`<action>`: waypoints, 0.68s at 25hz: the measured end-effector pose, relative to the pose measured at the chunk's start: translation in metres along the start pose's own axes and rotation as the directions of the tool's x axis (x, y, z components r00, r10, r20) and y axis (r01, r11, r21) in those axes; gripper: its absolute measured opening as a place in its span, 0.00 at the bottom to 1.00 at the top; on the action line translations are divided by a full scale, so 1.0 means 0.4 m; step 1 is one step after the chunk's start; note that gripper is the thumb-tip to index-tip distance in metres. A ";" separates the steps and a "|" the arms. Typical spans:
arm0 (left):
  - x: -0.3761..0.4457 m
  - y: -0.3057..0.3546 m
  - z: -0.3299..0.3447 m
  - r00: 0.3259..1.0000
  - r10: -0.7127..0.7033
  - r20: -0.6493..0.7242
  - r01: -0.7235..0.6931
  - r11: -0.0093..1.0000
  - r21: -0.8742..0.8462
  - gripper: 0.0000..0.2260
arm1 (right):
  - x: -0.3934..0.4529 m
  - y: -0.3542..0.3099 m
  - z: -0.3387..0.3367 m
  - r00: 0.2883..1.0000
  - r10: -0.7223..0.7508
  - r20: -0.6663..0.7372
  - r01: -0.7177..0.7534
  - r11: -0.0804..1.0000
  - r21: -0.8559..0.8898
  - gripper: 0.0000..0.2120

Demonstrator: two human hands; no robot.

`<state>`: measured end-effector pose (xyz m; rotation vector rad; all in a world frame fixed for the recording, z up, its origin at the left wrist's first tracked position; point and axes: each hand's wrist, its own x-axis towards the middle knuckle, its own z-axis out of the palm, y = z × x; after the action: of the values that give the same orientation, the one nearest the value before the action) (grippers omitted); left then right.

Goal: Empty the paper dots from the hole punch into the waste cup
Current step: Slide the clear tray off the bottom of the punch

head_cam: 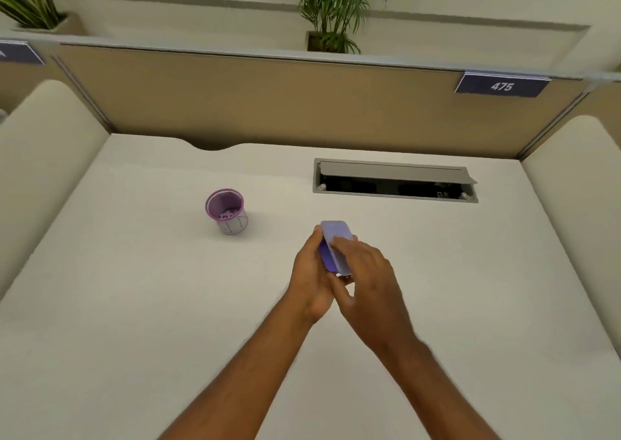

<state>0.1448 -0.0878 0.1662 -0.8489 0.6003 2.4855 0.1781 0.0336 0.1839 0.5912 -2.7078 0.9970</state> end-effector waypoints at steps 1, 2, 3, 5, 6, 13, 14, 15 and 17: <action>-0.014 0.010 -0.023 1.000 -0.030 -0.008 0.030 0.999 -0.032 0.15 | -0.001 -0.023 0.017 0.997 -0.058 0.047 0.059 0.998 -0.015 0.26; -0.044 0.023 -0.029 1.000 -0.015 -0.003 0.015 1.000 -0.015 0.16 | -0.001 -0.036 0.030 0.990 -0.109 0.087 0.114 0.992 -0.049 0.25; -0.052 0.042 -0.042 0.996 0.064 0.055 -0.066 0.997 0.043 0.21 | 0.001 -0.048 0.045 0.980 -0.153 0.127 0.165 0.982 -0.091 0.24; -0.045 0.083 -0.086 0.981 0.194 -0.019 -0.192 0.978 0.082 0.38 | 0.010 -0.072 0.075 0.952 -0.221 0.213 0.254 0.957 -0.143 0.24; -0.059 0.099 -0.117 0.971 0.237 0.017 -0.238 0.971 0.033 0.43 | 0.017 -0.081 0.088 0.937 -0.259 0.234 0.301 0.940 -0.164 0.24; -0.045 0.198 -0.245 0.975 0.221 0.032 -0.215 0.967 -0.137 0.28 | 0.080 -0.106 0.196 0.839 -0.475 0.266 0.537 0.803 -0.258 0.29; -0.038 0.207 -0.255 0.967 0.254 0.012 -0.249 0.956 -0.154 0.26 | 0.083 -0.106 0.215 0.830 -0.487 0.271 0.549 0.799 -0.247 0.29; -0.034 0.215 -0.266 0.960 0.279 -0.027 -0.280 0.949 -0.142 0.24 | 0.086 -0.106 0.232 0.824 -0.494 0.278 0.556 0.798 -0.231 0.29; -0.020 0.230 -0.298 0.948 0.306 -0.089 -0.316 0.939 -0.135 0.23 | 0.091 -0.105 0.266 0.823 -0.495 0.280 0.552 0.813 -0.186 0.29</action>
<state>0.1561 -0.2270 0.1092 -0.9593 0.6203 2.8270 0.1588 -0.0761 0.1395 1.3696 -2.5392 0.4411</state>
